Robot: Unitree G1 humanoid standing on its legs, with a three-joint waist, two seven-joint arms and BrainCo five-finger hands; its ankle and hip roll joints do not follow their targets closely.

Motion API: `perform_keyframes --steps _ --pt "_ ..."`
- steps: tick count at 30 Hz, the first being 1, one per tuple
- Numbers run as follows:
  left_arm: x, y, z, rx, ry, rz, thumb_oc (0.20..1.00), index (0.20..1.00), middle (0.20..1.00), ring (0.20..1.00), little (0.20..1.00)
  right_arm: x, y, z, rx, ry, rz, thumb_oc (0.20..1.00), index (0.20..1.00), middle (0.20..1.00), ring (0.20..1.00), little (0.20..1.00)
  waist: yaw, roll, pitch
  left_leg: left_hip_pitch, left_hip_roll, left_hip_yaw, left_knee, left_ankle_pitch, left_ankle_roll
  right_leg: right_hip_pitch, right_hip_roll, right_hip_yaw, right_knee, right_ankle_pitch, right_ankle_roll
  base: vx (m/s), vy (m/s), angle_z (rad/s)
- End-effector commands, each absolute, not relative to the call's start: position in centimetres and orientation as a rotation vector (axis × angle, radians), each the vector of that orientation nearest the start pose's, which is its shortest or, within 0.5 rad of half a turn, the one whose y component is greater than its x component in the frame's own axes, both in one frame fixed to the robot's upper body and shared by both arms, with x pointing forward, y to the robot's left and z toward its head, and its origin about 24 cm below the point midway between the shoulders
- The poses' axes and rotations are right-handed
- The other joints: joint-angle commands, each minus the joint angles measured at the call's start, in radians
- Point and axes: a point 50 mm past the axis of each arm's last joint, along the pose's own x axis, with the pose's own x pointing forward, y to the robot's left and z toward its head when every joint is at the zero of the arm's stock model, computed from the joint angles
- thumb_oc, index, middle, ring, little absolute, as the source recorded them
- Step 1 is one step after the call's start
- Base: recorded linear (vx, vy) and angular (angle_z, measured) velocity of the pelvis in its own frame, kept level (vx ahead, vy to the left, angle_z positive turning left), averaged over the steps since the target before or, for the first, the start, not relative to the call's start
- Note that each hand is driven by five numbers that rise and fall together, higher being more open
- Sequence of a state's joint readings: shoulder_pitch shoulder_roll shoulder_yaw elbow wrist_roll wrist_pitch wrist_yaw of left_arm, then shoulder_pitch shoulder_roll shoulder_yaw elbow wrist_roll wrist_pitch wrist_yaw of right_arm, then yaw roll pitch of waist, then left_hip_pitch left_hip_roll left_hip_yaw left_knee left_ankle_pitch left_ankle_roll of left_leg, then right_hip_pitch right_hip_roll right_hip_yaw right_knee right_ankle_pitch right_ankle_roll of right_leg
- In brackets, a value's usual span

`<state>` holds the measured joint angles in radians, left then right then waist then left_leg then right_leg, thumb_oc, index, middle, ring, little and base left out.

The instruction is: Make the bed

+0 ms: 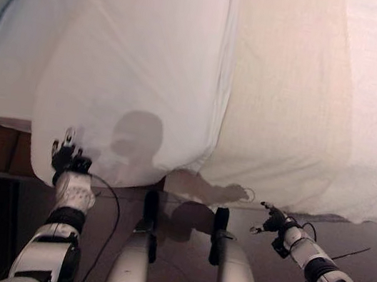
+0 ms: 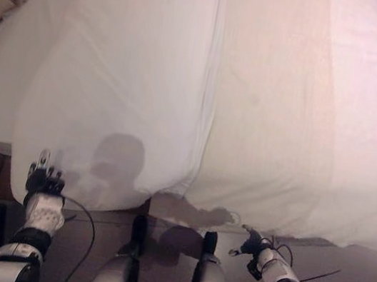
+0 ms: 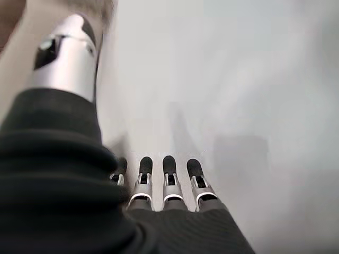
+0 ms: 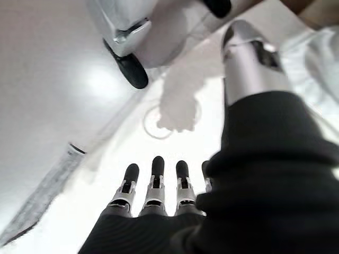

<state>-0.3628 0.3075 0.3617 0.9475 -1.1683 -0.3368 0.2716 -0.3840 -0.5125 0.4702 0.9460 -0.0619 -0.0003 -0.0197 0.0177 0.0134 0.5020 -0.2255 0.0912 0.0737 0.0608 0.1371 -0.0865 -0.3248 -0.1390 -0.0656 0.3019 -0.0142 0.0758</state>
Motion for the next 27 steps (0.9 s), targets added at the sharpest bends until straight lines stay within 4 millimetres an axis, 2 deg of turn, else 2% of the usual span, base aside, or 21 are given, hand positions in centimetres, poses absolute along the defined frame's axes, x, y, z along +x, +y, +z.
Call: perform_keyframes --steps 1,2,4,5,6,7,9,10,11,12,14,16,17,18,19,20,21,22,23,24,27 --pt "23.3 35.3 -2.5 -0.829 0.065 1.153 1.0 1.0 1.0 1.0 1.0 25.8 -27.2 -5.6 -0.777 0.677 0.107 1.0 1.0 1.0 1.0 1.0 0.001 -0.032 -0.07 -0.043 -0.054 -0.039 0.081 -0.059 -0.005 0.034 0.026 -0.041 -0.043 -0.006 0.034 0.09 -0.017 -0.02" --pt "20.6 36.6 -3.9 -0.783 0.124 1.245 1.0 1.0 1.0 1.0 1.0 25.1 -27.1 -6.1 -0.745 0.689 0.111 1.0 1.0 1.0 1.0 1.0 0.007 -0.028 -0.101 -0.023 -0.055 -0.041 0.071 -0.06 -0.005 0.053 0.027 -0.043 -0.049 -0.013 0.035 0.1 -0.036 0.0" --pt "17.8 37.3 -5.4 -0.723 0.196 1.314 1.0 1.0 1.0 1.0 1.0 24.2 -27.0 -6.8 -0.706 0.709 0.11 1.0 1.0 1.0 1.0 1.0 0.013 -0.024 -0.138 0.0 -0.051 -0.046 0.052 -0.056 -0.007 0.077 0.03 -0.049 -0.067 -0.016 0.035 0.1 -0.041 0.04" --pt "17.7 37.3 -5.4 -0.721 0.198 1.315 1.0 1.0 1.0 1.0 1.0 24.1 -27.0 -6.8 -0.705 0.711 0.111 1.0 1.0 1.0 1.0 1.0 0.013 -0.024 -0.14 0.003 -0.051 -0.046 0.049 -0.055 -0.007 0.08 0.031 -0.05 -0.07 -0.016 0.035 0.09 -0.046 0.02" --pt "15.8 37.0 -6.6 -0.692 0.249 1.356 1.0 1.0 1.0 1.0 1.0 22.9 -27.1 -7.7 -0.668 0.747 0.085 1.0 1.0 1.0 1.0 1.0 0.018 -0.021 -0.171 0.022 -0.05 -0.049 0.039 -0.054 -0.009 0.104 0.033 -0.057 -0.085 -0.022 0.035 0.07 -0.034 -0.03" --pt "15.7 37.0 -6.7 -0.69 0.251 1.357 1.0 1.0 1.0 1.0 1.0 22.8 -27.1 -7.8 -0.668 0.749 0.086 1.0 1.0 1.0 1.0 1.0 0.018 -0.021 -0.173 0.025 -0.05 -0.05 0.037 -0.054 -0.009 0.106 0.033 -0.058 -0.087 -0.022 0.035 0.08 -0.036 0.01" --pt "13.6 35.6 -8.6 -0.573 0.392 1.308 1.0 1.0 1.0 1.0 1.0 21.9 -27.5 -8.2 -0.595 0.754 0.028 1.0 1.0 1.0 1.0 1.0 0.023 -0.013 -0.205 0.056 -0.052 -0.057 0.021 -0.048 -0.008 0.141 0.039 -0.065 -0.108 -0.021 0.034 0.03 -0.031 0.06" --pt "13.5 35.6 -8.7 -0.571 0.395 1.307 1.0 1.0 1.0 1.0 1.0 21.7 -27.5 -8.3 -0.595 0.757 0.027 1.0 1.0 1.0 1.0 1.0 0.024 -0.012 -0.205 0.06 -0.052 -0.058 0.018 -0.047 -0.009 0.145 0.04 -0.066 -0.112 -0.02 0.034 0.05 -0.055 0.02" --pt "12.7 33.7 -10.1 -0.456 0.52 1.157 1.0 1.0 1.0 1.0 1.0 21.4 -27.6 -8.6 -0.541 0.758 -0.017 1.0 1.0 1.0 1.0 1.0 0.025 -0.009 -0.228 0.087 -0.052 -0.064 0.005 -0.047 -0.002 0.171 0.045 -0.068 -0.126 -0.017 0.035 0.03 -0.027 0.02" --pt "12.7 33.7 -10.1 -0.455 0.521 1.156 1.0 1.0 1.0 1.0 1.0 21.3 -27.6 -8.6 -0.541 0.758 -0.017 1.0 1.0 1.0 1.0 1.0 0.026 -0.008 -0.232 0.083 -0.051 -0.064 0.003 -0.043 -0.002 0.168 0.046 -0.068 -0.13 -0.012 0.034 0.04 -0.045 0.0" --pt "12.1 31.3 -11.7 -0.351 0.666 0.93 1.0 1.0 1.0 1.0 1.0 20.6 -27.7 -9.2 -0.469 0.77 -0.077 1.0 1.0 1.0 1.0 1.0 0.023 -0.005 -0.269 0.113 -0.048 -0.066 -0.027 -0.034 -0.001 0.204 0.053 -0.077 -0.164 -0.005 0.037 0.03 -0.039 0.04" --pt "12.1 30.7 -12.0 -0.297 0.697 0.855 1.0 1.0 1.0 1.0 1.0 20.0 -27.6 -9.5 -0.437 0.777 -0.095 1.0 1.0 1.0 1.0 1.0 0.02 -0.005 -0.279 0.127 -0.046 -0.067 -0.038 -0.032 -0.002 0.221 0.056 -0.081 -0.175 -0.003 0.037 0.03 -0.036 0.12" --pt "12.9 28.3 -12.7 -0.122 0.78 0.615 1.0 1.0 1.0 1.0 1.0 19.2 -27.3 -10.1 -0.337 0.768 -0.16 1.0 1.0 1.0 1.0 1.0 0.007 -0.006 -0.299 0.148 -0.043 -0.067 -0.054 -0.028 -0.005 0.245 0.061 -0.089 -0.192 -0.003 0.035 0.02 -0.037 0.15" --pt "12.9 28.3 -12.7 -0.122 0.78 0.615 1.0 1.0 1.0 1.0 1.0 19.2 -27.3 -10.1 -0.337 0.768 -0.16 1.0 1.0 1.0 1.0 1.0 0.007 -0.006 -0.299 0.148 -0.043 -0.067 -0.054 -0.028 -0.005 0.245 0.061 -0.089 -0.192 -0.003 0.035 0.02 -0.028 0.12" --pt "13.0 27.2 -13.2 -0.063 0.819 0.544 1.0 1.0 1.0 1.0 1.0 18.9 -26.8 -10.4 -0.281 0.763 -0.183 1.0 1.0 1.0 1.0 1.0 -0.002 -0.007 -0.312 0.158 -0.043 -0.068 -0.062 -0.029 -0.006 0.257 0.064 -0.088 -0.202 -0.002 0.034 0.03 -0.018 0.12" --pt "13.5 24.9 -13.7 0.02 0.849 0.367 1.0 1.0 1.0 1.0 1.0 17.7 -25.9 -11.5 -0.234 0.806 -0.187 1.0 1.0 1.0 1.0 1.0 -0.012 -0.009 -0.334 0.175 -0.043 -0.069 -0.07 -0.034 -0.003 0.275 0.068 -0.087 -0.216 -0.001 0.033 0.03 -0.018 0.06" --pt "13.5 24.9 -13.7 0.02 0.849 0.367 1.0 1.0 1.0 1.0 1.0 17.7 -25.9 -11.5 -0.234 0.807 -0.187 1.0 1.0 1.0 1.0 1.0 -0.012 -0.009 -0.333 0.177 -0.043 -0.069 -0.07 -0.035 -0.003 0.276 0.068 -0.087 -0.217 -0.001 0.033 0.05 -0.019 0.03" --pt "13.8 23.1 -14.0 0.1 0.858 0.249 1.0 1.0 1.0 1.0 1.0 16.6 -24.9 -12.5 -0.22 0.855 -0.169 1.0 1.0 1.0 1.0 1.0 -0.016 -0.014 -0.351 0.194 -0.047 -0.065 -0.069 -0.046 0.004 0.295 0.07 -0.077 -0.236 0.005 0.033 0.0 0.0 0.0" --pt "13.8 23.1 -14.0 0.1 0.858 0.249 1.0 1.0 1.0 1.0 1.0 16.6 -24.9 -12.5 -0.22 0.855 -0.169 1.0 1.0 1.0 1.0 1.0 -0.015 -0.014 -0.351 0.196 -0.047 -0.065 -0.069 -0.046 0.004 0.296 0.07 -0.077 -0.237 0.005 0.033 0.07 -0.008 -0.04" --pt "13.4 21.3 -14.6 0.155 0.903 0.133 1.0 1.0 1.0 1.0 1.0 15.5 -24.1 -13.3 -0.233 0.903 -0.137 1.0 1.0 1.0 1.0 1.0 -0.019 -0.02 -0.372 0.211 -0.051 -0.053 -0.062 -0.065 0.013 0.317 0.069 -0.066 -0.26 0.013 0.034 0.04 -0.001 -0.07" --pt "12.9 19.8 -15.1 0.162 0.928 0.057 1.0 1.0 1.0 1.0 1.0 14.3 -23.6 -14.2 -0.26 0.969 -0.109 1.0 1.0 1.0 1.0 1.0 -0.018 -0.024 -0.389 0.232 -0.054 -0.041 -0.064 -0.079 0.02 0.335 0.068 -0.055 -0.282 0.022 0.038 0.06 0.001 -0.15"
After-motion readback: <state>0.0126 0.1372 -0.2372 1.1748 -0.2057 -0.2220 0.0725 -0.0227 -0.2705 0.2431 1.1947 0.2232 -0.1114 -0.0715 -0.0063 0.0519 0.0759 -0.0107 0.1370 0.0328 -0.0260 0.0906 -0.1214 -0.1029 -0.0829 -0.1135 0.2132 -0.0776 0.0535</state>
